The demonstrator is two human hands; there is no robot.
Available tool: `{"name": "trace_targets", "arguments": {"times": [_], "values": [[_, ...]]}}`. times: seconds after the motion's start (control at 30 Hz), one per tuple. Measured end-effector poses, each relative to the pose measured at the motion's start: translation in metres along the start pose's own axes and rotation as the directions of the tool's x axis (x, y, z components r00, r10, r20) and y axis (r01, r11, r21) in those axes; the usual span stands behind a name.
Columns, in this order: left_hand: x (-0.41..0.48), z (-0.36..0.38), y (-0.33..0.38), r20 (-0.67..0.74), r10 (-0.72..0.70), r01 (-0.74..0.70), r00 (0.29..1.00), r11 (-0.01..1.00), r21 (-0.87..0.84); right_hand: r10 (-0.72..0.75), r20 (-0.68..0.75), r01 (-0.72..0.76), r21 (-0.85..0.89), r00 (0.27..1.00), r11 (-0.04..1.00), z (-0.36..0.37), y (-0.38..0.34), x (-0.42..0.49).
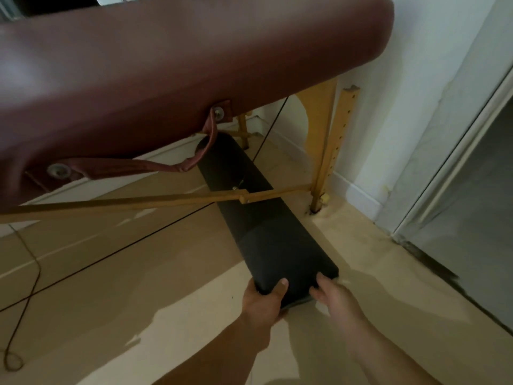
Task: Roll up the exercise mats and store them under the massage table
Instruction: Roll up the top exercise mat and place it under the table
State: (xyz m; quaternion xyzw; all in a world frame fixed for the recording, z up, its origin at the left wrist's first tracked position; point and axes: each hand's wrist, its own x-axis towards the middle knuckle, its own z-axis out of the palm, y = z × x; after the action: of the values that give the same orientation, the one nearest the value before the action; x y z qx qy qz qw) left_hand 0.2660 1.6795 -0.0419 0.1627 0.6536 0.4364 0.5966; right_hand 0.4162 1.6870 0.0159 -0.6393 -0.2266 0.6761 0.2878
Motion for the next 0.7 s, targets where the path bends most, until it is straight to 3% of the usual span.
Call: {"name": "trace_targets", "arguments": {"times": [0.07, 0.17, 0.43, 0.6, 0.7], "values": [[-0.001, 0.006, 0.001, -0.033, 0.003, -0.004, 0.999, 0.999, -0.036, -0.048, -0.030, 0.047, -0.032, 0.998, 0.998, -0.003, 0.000, 0.000], [0.010, 0.008, 0.021, -0.016, 0.022, -0.023, 1.000, 0.999, -0.042, -0.163, 0.045, 0.168, -0.128, 0.986, 0.977, -0.003, 0.000, 0.005], [0.016, 0.001, 0.033, 0.057, -0.057, 0.051, 0.997, 0.994, 0.099, -0.138, 0.097, 0.153, -0.161, 0.986, 0.975, 0.004, -0.003, 0.012], [0.003, 0.003, 0.036, 0.020, 0.033, -0.036, 0.999, 0.977, 0.211, -0.193, 0.045, 0.198, -0.184, 0.980, 0.963, -0.003, -0.010, 0.007], [-0.006, 0.002, 0.032, 0.007, -0.020, 0.017, 1.000, 0.966, 0.258, -0.190, -0.108, 0.167, -0.195, 0.976, 0.967, -0.003, -0.016, -0.004]]}}
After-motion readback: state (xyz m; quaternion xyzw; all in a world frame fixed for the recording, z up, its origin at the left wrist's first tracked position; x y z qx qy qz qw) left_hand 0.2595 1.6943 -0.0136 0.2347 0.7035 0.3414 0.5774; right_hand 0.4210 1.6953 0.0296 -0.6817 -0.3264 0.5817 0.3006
